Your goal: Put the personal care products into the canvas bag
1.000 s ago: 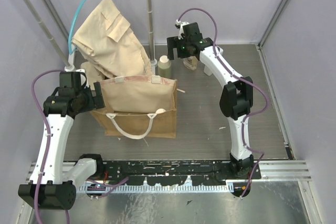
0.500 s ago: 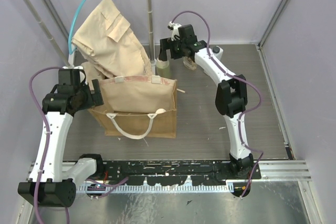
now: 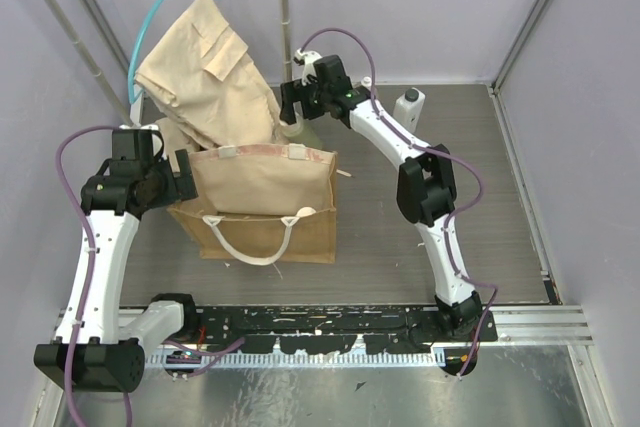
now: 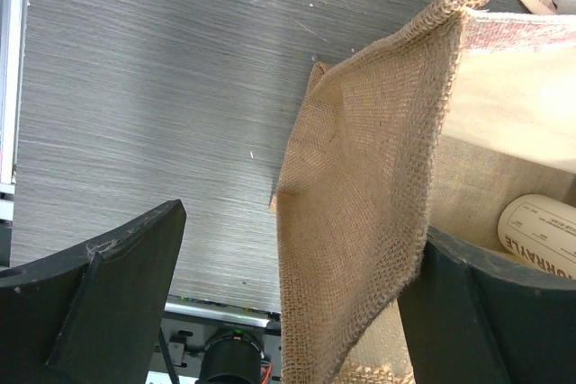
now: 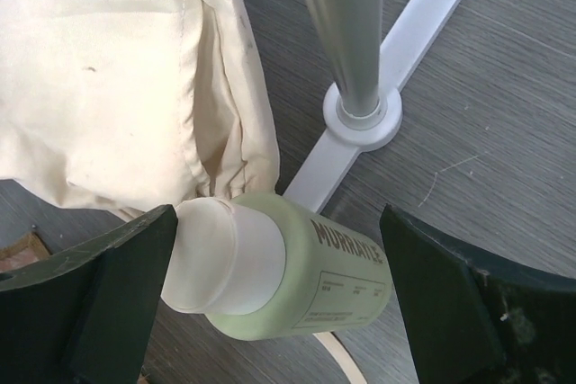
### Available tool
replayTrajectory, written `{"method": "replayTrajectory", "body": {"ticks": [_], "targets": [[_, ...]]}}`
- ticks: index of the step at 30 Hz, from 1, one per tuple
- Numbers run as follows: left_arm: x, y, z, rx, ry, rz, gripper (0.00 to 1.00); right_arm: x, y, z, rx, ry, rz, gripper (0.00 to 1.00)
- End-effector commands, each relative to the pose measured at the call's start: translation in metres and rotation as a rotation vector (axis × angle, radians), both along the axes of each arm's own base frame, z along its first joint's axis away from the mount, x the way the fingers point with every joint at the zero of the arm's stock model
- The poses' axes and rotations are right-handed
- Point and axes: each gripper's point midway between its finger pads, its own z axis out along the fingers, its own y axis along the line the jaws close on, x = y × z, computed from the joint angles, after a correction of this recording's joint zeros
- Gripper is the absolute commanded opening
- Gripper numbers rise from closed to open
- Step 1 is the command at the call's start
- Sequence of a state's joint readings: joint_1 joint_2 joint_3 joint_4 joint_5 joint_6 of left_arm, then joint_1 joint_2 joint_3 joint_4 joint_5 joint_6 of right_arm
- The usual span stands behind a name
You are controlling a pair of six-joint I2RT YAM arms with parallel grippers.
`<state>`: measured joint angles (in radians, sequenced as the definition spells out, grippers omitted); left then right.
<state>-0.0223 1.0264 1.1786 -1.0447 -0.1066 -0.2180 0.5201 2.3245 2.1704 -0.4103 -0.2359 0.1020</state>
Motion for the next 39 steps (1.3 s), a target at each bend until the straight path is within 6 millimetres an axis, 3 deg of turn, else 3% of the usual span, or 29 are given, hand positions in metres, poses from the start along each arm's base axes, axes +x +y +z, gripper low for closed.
{"method": "replayTrajectory", "body": {"ticks": [1,10,18,31,39], "targets": [[0.010,-0.001,0.012,-0.004,-0.053,-0.001,0.98,-0.002,-0.060,-0.038,-0.199,0.071,-0.102,1.00],[0.010,-0.003,0.010,-0.013,-0.050,-0.006,0.98,0.002,-0.097,-0.048,-0.248,0.099,-0.171,1.00],[0.010,-0.003,0.010,-0.017,-0.051,-0.008,0.98,-0.006,-0.095,-0.036,-0.214,0.101,-0.151,1.00],[0.010,-0.004,0.011,-0.024,-0.054,-0.007,0.98,-0.006,-0.111,0.021,-0.237,-0.008,-0.203,1.00],[0.014,-0.005,0.012,-0.025,-0.054,-0.010,0.98,-0.026,-0.105,0.080,-0.173,-0.089,-0.163,1.00]]}}
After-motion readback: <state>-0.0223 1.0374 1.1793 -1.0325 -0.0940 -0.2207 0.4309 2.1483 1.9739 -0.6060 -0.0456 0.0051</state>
